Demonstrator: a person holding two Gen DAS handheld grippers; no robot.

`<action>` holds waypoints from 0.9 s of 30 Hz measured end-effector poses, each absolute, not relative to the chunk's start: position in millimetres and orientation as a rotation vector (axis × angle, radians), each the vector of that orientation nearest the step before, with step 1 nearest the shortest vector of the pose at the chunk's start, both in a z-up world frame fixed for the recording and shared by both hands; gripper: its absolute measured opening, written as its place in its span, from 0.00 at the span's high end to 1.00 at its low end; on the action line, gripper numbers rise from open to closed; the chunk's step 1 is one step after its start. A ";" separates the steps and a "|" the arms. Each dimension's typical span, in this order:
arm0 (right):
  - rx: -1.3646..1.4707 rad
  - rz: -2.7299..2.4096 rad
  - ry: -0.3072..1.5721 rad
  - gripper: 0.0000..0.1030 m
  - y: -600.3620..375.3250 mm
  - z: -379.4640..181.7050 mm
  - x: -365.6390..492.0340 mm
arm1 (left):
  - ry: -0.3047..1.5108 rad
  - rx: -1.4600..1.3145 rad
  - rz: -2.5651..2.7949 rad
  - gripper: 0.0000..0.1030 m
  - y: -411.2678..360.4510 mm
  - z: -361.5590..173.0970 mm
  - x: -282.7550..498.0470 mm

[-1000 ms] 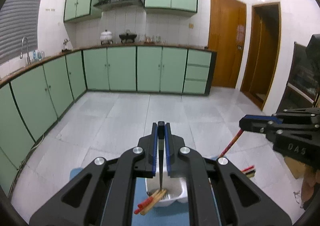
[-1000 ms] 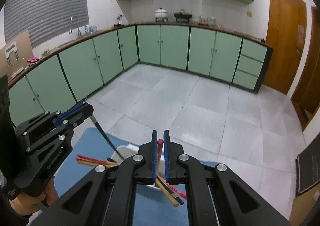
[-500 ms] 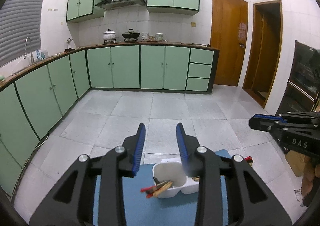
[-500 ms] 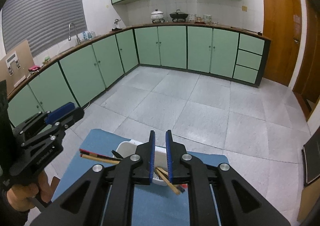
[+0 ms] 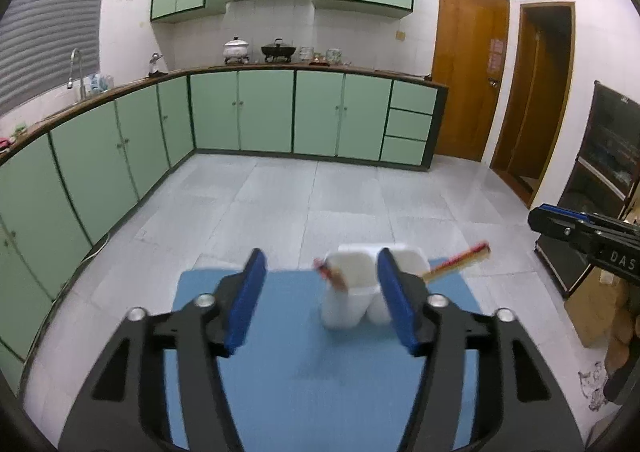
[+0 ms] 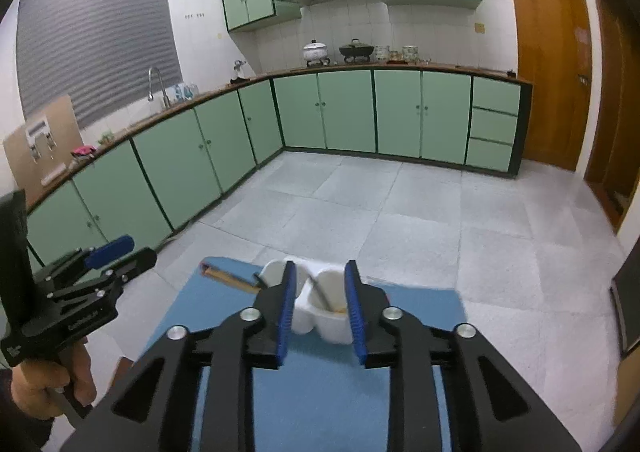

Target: Organize utensils

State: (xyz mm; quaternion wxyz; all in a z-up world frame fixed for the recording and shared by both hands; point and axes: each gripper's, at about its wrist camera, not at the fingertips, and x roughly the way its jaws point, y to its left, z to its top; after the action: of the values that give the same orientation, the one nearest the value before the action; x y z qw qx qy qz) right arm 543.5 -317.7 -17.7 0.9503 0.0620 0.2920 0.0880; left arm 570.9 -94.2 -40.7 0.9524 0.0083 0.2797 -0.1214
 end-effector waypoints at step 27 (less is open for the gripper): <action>0.002 0.004 0.398 0.06 -238.1 -38.4 153.4 | 0.571 0.029 -0.045 0.05 -28.4 -61.2 207.8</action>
State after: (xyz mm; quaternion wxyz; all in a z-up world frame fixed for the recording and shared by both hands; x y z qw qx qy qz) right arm 153.4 -238.1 -38.4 0.9803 0.0009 0.1975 0.0019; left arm 207.8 -28.4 -61.2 0.9592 0.0143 0.2817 -0.0221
